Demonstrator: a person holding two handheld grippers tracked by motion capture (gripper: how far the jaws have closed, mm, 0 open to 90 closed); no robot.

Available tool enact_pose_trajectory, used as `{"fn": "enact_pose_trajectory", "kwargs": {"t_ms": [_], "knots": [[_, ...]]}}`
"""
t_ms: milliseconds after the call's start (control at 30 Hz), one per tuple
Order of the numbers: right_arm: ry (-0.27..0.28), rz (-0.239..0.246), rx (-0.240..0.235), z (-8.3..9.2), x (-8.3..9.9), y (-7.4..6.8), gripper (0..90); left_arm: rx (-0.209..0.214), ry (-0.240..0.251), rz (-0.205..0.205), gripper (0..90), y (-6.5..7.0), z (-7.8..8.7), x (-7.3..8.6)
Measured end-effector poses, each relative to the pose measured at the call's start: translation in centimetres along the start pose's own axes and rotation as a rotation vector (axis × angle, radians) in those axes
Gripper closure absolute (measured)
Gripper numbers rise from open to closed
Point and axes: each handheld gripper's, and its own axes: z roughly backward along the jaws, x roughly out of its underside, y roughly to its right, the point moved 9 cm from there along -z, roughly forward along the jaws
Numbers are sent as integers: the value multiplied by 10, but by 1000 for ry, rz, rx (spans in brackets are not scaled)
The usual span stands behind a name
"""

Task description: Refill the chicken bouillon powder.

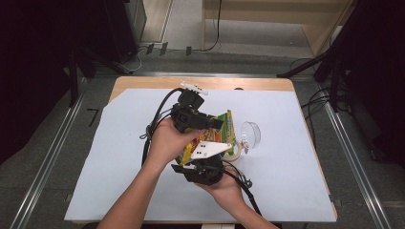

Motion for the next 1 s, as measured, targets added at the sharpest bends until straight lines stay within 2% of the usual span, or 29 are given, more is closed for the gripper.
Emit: {"fn": "enact_pose_trajectory", "kwargs": {"t_ms": [200,500,1000], "knots": [[-4,13,-7,-4,-1,-2,732,-7,8,15,781,-4,5,2],[-5,30,-10,-5,-3,-4,732,-13,16,16,780,-4,9,4],[-9,25,-19,-6,-3,-6,732,-15,16,21,780,-6,10,5]]}}
